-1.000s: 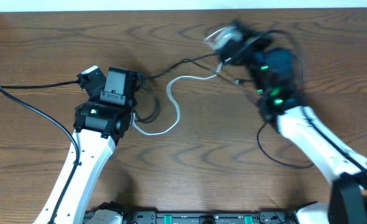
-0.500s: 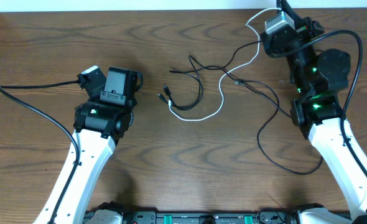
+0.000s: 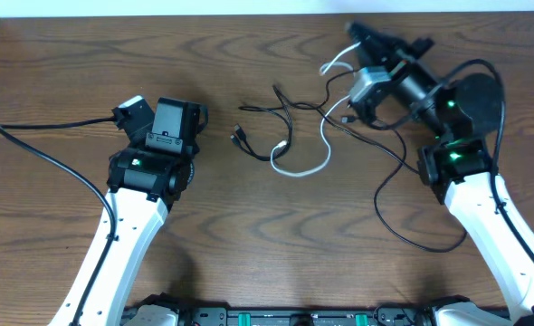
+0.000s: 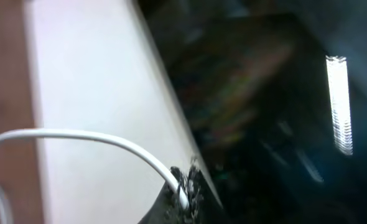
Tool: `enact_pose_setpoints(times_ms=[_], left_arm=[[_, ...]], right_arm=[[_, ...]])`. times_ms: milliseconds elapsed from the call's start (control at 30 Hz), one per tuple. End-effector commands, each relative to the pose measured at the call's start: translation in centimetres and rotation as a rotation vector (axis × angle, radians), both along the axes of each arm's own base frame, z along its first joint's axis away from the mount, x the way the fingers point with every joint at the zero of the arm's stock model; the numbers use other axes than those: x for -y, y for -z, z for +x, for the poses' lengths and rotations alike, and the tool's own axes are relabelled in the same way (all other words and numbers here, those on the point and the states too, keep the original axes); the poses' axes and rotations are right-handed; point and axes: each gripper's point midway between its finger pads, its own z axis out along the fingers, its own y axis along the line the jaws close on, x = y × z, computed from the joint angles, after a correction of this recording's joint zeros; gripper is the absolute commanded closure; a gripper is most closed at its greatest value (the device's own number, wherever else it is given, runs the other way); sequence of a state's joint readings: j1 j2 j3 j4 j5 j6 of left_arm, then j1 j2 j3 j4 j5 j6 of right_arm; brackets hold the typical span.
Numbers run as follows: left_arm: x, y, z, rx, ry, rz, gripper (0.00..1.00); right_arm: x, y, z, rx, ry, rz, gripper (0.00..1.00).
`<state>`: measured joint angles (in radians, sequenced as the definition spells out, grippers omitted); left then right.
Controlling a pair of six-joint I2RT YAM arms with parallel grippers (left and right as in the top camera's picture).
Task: Untangle cables
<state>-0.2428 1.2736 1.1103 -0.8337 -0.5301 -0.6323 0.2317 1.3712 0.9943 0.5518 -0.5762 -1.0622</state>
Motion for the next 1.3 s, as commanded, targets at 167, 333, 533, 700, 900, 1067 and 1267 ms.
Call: enact_pose_setpoints(times_ms=[167, 333, 533, 700, 900, 1067, 1267], left_arm=[[-0.5, -0.2, 0.1, 0.009, -0.028, 0.013, 0.10], [-0.5, -0.2, 0.1, 0.010, -0.028, 0.013, 0.10], [-0.5, -0.2, 0.1, 0.010, -0.028, 0.013, 0.09], [-0.5, -0.2, 0.1, 0.010, -0.028, 0.013, 0.10], [-0.5, -0.2, 0.1, 0.010, -0.028, 0.013, 0.10], [-0.5, -0.2, 0.1, 0.010, -0.028, 0.012, 0.10], [-0.5, -0.2, 0.1, 0.010, -0.028, 0.013, 0.10]], right_arm=[[3.3, 6.2, 4.5, 0.005, 0.312, -0.337, 0.99], [11.2, 8.4, 8.8, -0.046, 0.729, -0.391, 0.99], [17.9, 5.8, 9.9, 0.115, 1.065, -0.529, 0.99], [17.2, -0.3, 8.4, 0.344, 1.118, -0.397, 0.99], [14.0, -1.3, 7.9, 0.403, 1.044, -0.369, 0.99], [8.9, 10.0, 9.4, 0.079, 0.746, -0.672, 0.99], [14.0, 15.1, 10.2, -0.087, 0.832, -0.823, 0.99]])
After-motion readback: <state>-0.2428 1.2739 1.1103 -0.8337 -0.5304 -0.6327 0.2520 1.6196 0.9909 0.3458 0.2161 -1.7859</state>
